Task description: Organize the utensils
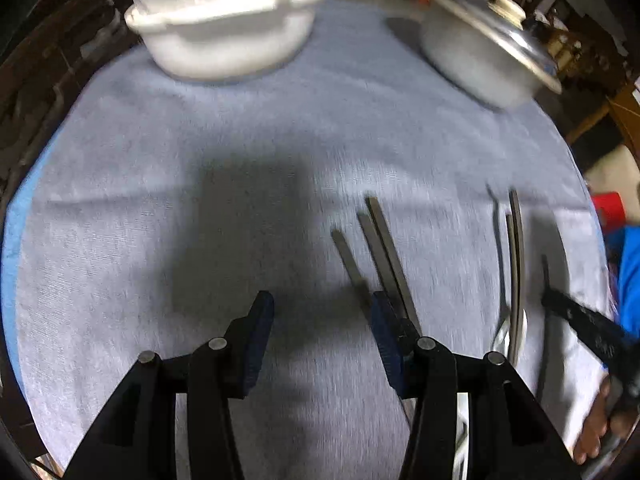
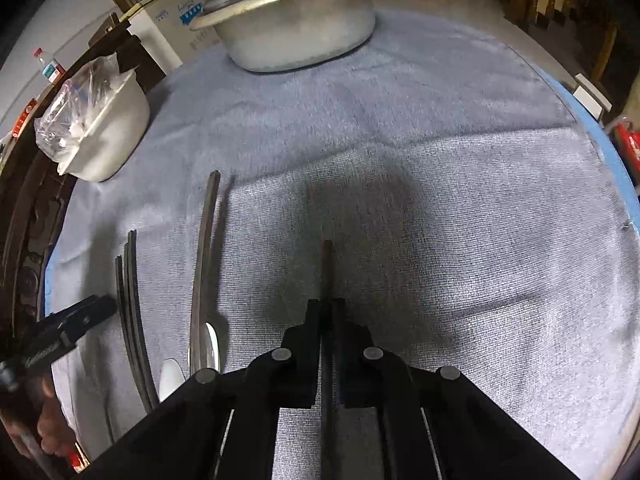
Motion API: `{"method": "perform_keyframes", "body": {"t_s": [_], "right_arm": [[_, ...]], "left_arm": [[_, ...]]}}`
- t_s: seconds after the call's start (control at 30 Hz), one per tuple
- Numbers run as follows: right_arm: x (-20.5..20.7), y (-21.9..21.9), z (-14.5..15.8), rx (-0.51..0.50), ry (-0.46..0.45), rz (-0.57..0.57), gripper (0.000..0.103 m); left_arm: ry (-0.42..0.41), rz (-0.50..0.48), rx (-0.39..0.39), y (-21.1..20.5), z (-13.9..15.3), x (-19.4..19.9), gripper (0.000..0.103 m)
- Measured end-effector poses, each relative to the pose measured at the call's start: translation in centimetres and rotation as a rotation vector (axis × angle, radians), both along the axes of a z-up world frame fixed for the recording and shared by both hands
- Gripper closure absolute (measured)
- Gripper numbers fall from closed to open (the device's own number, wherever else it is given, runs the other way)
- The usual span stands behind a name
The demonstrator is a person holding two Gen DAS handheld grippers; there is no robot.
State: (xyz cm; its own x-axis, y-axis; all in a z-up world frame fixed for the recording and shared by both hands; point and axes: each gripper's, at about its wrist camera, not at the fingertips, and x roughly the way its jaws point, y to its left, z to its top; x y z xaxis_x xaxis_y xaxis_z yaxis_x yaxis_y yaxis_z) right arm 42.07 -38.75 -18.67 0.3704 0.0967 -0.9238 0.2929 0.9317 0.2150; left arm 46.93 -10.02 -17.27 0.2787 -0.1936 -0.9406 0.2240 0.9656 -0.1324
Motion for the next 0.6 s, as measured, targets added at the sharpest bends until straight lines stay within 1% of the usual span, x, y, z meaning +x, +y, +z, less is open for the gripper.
{"method": "perform_keyframes", "body": {"t_s": [0.07,0.13,0.2,0.23,0.3,0.33,0.37,0.43,0.5,0.53,0.6], "right_arm": [[0.1,0.0,0.0,0.005,0.003,0.001,0.095],[-0.2,-0.3,0.2,0.016,0.008,-0.001,0.095],[-0.3,-0.5,0.2,0.025,0.016,0.000,0.095],[-0.1,-0.5,0.2,0.025,0.021,0.004,0.095],[0.0,-0.5,0.2,0.024,0.036,0.003,0.095],[0.6,-0.3,0.1,0.019,0.042,0.003,0.095],[0.8,-0.1,0.1,0.004,0.050,0.012,0.095],[1.3,0.6,0.1,-0.039,0.060,0.040,0.095],[1.4,1.1,0.1,-0.072,0.066,0.058,0.096],[1.4,1.3,0.1,-0.083,0.067,0.065,0.096],[1.1,1.3,0.2,-0.077,0.059,0.060,0.097]], "left_arm": [[-0.003,0.018,0.025,-0.5,-0.1,0.4,0.050],[-0.007,0.024,0.050,-1.1,-0.2,0.8,0.051],[-0.030,0.009,0.108,-2.0,-0.4,0.8,0.054],[-0.039,0.007,0.124,-2.3,-0.4,0.9,0.057],[-0.049,-0.005,0.125,-3.0,-0.3,1.0,0.069],[-0.052,-0.012,0.122,-3.4,-0.3,1.1,0.082],[-0.057,-0.018,0.127,-3.7,-0.3,1.2,0.091],[-0.064,-0.025,0.131,-4.1,-0.3,1.1,0.092],[-0.082,-0.046,0.131,-4.1,-0.5,0.7,0.095],[-0.087,-0.062,0.126,-3.8,-0.5,0.2,0.098],[-0.084,-0.076,0.127,-3.3,-0.4,-0.9,0.098]]}}
